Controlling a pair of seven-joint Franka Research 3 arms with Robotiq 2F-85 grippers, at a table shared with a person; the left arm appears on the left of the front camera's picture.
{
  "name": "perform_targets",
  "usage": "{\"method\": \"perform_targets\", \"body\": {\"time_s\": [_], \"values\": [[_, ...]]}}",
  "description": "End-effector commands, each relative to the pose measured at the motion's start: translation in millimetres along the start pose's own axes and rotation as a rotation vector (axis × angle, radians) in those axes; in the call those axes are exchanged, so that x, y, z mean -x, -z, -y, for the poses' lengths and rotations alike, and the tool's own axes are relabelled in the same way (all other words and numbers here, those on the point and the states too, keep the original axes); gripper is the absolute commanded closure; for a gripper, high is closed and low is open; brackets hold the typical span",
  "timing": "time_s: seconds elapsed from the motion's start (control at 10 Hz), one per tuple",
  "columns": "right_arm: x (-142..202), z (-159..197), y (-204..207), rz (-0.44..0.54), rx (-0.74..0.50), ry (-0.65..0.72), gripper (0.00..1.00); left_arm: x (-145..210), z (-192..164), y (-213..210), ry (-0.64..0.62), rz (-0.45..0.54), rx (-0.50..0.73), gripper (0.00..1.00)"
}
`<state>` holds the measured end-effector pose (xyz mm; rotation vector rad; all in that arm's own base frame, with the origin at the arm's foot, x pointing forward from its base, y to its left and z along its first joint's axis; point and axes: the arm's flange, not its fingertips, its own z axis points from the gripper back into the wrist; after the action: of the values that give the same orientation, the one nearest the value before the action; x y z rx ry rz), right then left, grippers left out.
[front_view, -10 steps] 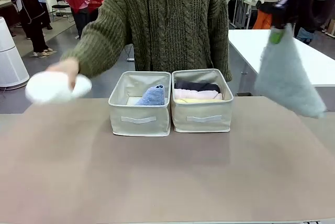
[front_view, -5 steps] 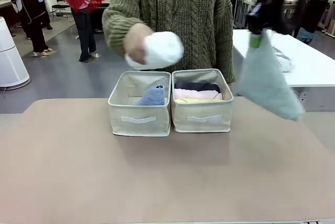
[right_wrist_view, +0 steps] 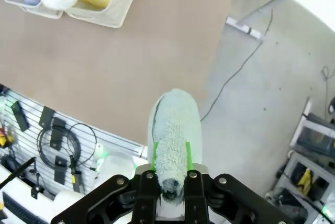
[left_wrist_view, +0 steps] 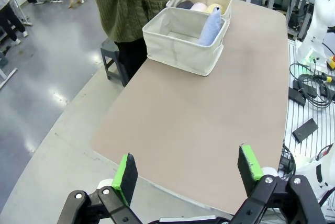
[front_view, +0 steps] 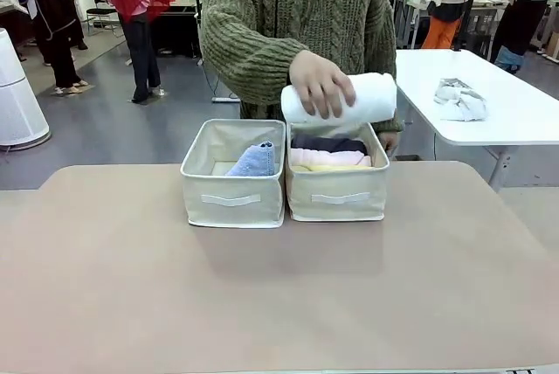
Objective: Sort the towels based on their folding style.
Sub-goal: Pick up another triangle-folded towel from the table and place it in the left Fabric basket.
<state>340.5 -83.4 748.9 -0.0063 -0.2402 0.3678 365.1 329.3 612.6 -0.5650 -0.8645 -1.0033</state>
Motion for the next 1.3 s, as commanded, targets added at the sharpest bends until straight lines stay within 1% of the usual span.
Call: {"method": "perform_targets", "body": {"time_s": [0.0, 0.5, 1.0, 1.2], "values": [[-23.1, -9.4, 21.0, -0.011, 0.001, -0.025, 0.84, -0.2, 1.3, -1.4, 0.018, 0.007, -0.003, 0.00], [-25.0, -6.7, 23.8, -0.012, -0.013, -0.031, 0.84, -0.2, 1.3, -1.4, 0.018, 0.007, -0.003, 0.00], [-40.1, -17.6, 29.9, -0.035, -0.012, -0.064, 0.84, -0.2, 1.3, -1.4, 0.018, 0.007, -0.003, 0.00], [-52.5, -31.2, 34.5, -0.044, -0.019, -0.105, 0.84, -0.2, 1.3, -1.4, 0.018, 0.007, -0.003, 0.00]]}}
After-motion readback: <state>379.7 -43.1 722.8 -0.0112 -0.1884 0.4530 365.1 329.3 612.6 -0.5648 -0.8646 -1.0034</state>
